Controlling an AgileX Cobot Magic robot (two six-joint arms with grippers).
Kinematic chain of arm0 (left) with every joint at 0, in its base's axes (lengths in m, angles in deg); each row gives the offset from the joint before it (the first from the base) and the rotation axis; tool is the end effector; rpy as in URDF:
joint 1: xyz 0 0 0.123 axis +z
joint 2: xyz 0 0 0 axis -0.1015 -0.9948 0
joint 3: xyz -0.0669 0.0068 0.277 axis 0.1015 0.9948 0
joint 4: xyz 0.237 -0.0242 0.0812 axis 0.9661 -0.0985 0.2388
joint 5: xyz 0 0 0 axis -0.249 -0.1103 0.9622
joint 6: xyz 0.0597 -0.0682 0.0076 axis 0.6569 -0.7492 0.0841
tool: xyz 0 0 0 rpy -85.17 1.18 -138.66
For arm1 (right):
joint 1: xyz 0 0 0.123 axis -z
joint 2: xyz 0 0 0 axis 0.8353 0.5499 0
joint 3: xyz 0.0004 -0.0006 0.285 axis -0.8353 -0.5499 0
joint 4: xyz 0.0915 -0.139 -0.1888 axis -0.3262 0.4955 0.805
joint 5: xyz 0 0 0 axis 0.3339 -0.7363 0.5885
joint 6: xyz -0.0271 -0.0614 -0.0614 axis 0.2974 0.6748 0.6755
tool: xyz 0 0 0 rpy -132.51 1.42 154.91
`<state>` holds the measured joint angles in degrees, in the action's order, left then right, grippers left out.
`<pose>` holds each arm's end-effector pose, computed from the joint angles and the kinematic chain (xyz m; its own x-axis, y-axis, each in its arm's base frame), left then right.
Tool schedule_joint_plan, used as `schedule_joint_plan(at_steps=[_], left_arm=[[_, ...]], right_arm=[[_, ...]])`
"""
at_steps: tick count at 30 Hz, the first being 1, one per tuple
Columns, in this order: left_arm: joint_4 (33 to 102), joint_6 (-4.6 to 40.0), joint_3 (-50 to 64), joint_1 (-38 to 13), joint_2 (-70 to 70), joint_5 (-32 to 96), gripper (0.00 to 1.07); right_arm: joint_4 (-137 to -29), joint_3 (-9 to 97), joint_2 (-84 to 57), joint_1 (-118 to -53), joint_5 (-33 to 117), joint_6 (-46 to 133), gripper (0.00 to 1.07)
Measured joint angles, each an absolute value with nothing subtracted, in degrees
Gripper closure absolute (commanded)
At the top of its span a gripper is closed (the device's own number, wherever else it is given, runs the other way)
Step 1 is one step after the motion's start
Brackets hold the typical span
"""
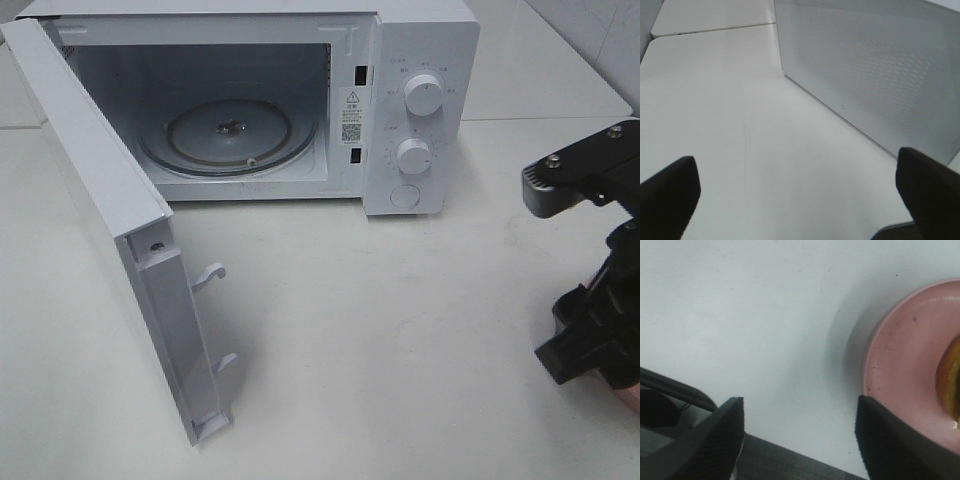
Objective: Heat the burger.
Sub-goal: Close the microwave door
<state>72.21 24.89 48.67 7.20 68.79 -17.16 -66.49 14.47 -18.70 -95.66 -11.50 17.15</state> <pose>-0.0058 -0.0139 0.2791 -0.4254 0.0933 -0.9002 0.1576 0.9871 0.0278 0.1546 0.1000 0.2430 -0.8218 -0.4211 -0.3839 -0.4038 0.9057 -0.1290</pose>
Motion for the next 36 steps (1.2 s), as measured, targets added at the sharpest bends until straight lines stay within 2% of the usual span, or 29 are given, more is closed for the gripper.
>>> schedule_joint_plan(at_steps=[1,4,18,23,24,36], left_arm=[[72.21,24.89,48.67,7.2,68.79,-17.16,0.06],[72.21,24.89,48.67,7.2,68.79,-17.16,0.06],[72.21,24.89,48.67,7.2,68.79,-17.16,0.06],[72.21,24.89,48.67,7.2,68.79,-17.16,0.06],[72.21,24.89,48.67,7.2,68.79,-17.16,0.06],[72.21,24.89,48.67,7.2,68.79,-17.16,0.06]], right_arm=[[-68.09,14.47,-21.79,-95.66,-12.53,18.98,0.23],[-68.84,14.47,-26.38,-95.66,-14.93,21.16,0.18],[-71.19,14.41,-47.29,-95.49,-23.64,28.66,0.23],[-71.3,12.63,-57.15,-90.62,-24.27,30.04,0.25],[-71.3,11.83,-60.98,-87.47,-24.33,30.55,0.26],[-77.03,8.22,-76.91,-72.63,-23.93,35.08,0.29]])
